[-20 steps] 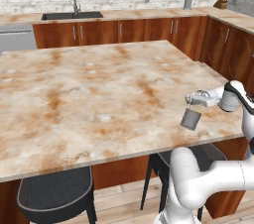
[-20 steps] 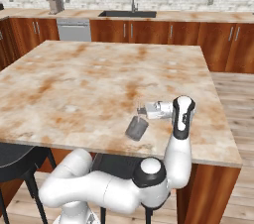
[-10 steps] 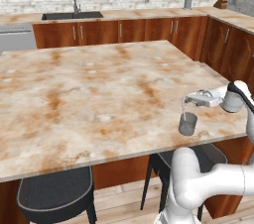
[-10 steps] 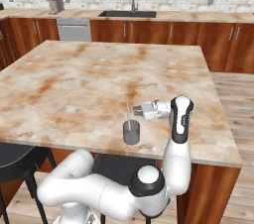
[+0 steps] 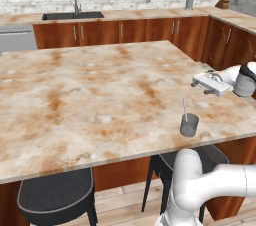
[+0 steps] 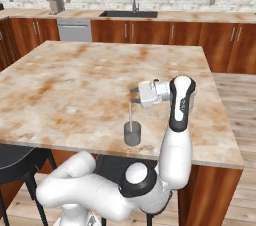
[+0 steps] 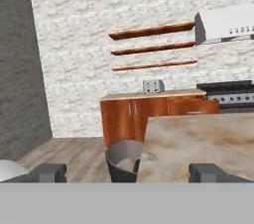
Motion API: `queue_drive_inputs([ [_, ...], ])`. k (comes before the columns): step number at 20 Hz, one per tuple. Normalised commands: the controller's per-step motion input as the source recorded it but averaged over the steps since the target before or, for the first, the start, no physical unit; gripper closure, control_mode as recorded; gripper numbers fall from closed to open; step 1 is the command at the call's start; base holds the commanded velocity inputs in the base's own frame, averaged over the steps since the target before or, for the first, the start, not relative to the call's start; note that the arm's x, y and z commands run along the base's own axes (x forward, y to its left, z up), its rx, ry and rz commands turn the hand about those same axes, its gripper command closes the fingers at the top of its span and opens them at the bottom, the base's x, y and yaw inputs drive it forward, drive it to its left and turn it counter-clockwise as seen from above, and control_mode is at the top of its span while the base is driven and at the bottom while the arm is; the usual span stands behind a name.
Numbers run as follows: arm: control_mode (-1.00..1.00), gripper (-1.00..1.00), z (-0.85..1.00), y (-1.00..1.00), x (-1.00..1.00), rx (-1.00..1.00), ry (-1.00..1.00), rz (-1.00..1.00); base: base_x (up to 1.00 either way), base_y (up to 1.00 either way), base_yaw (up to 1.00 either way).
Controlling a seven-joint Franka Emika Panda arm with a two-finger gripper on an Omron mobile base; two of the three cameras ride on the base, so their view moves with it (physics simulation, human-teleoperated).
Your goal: Take a straw from the drawer in front and place it inside the glass cup on the dining counter.
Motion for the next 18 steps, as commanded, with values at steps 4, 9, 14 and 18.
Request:
queue_drive_inputs([
  [4,-1.00,-1.00,0.95,0.42,-0.98,-0.35,-0.64,0.00,0.00,0.00,0.00],
  [9,-1.00,-1.00,0.65,0.62,-1.00,-0.43,-0.73,0.00,0.00,0.00,0.00],
  [14,-1.00,-1.00,0.22,0.80,-1.00,-0.43,-0.60,-0.06,0.00,0.00,0.00],
  [18,-1.00,-1.00,0.00,0.82,-0.96,-0.37,-0.39,-0.08,0.00,0.00,0.00],
])
